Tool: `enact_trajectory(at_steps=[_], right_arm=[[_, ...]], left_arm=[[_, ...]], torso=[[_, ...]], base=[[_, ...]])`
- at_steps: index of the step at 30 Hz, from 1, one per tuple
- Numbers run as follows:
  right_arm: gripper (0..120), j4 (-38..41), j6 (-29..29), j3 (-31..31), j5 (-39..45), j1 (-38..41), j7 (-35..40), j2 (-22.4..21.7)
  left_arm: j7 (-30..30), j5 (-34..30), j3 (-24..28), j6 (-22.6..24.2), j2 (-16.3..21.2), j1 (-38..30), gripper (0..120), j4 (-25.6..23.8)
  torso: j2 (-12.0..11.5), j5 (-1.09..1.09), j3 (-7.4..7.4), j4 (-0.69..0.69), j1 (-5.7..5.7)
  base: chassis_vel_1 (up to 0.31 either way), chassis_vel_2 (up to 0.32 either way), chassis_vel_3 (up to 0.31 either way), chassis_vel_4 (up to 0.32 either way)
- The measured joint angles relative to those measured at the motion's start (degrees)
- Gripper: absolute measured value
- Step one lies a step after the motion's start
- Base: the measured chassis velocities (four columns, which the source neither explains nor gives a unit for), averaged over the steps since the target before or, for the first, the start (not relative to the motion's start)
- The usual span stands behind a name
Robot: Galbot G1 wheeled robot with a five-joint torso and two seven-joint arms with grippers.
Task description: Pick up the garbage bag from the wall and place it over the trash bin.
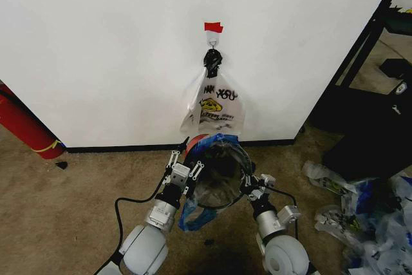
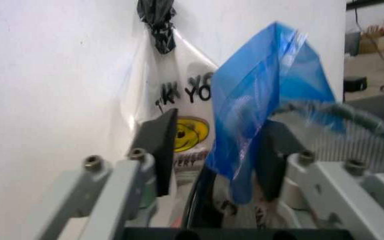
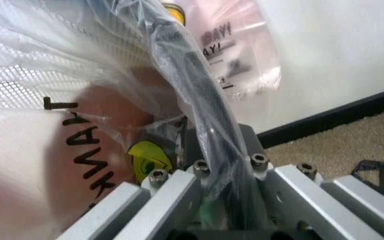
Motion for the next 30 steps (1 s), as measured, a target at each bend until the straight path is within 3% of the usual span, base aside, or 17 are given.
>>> enact_trajectory(at_steps=[9, 14, 18, 24, 30], right_arm=[[0, -0.86, 0.31, -0.19, -1.95, -0.15, -1.16, -0.38], [0, -2.85, 2.45, 1.69, -4.49, -0.21, -6.57, -1.71], [0, -4.84, 3.91, 3.41, -4.56, -0.22, -12.03, -3.14], [0, -8.10, 5.65, 4.61, -4.13, 0.26, -17.94, -3.89], [0, -7.86, 5.48, 4.63, 3.53, 0.30, -21.78, -3.96]], left_arm=[[0.32, -7.75, 0.30, 2.07, 1.18, -0.77, 1, -2.12], [-0.89, -21.07, -0.83, 10.04, 7.00, -1.75, 0, -4.78], [-1.60, -26.21, -2.27, 13.41, 10.49, -3.23, 0, -3.87], [-1.65, -27.72, -2.64, 16.26, 12.28, -4.29, 0, -2.80], [1.25, -27.46, -2.51, 17.01, 11.99, -4.01, 0, -1.24]], torso=[[0.00, 0.00, 0.00, 0.00, 0.00], [0.00, 0.00, 0.00, 0.00, 0.00], [0.00, -0.01, 0.00, 0.00, 0.00], [0.00, 0.00, 0.01, 0.00, 0.00], [0.01, -0.01, 0.00, 0.00, 0.00]], base=[[0.000, 0.000, 0.000, 0.000], [0.000, 0.000, 0.000, 0.000], [0.000, 0.000, 0.000, 0.000], [0.000, 0.000, 0.000, 0.000], [0.000, 0.000, 0.000, 0.000]])
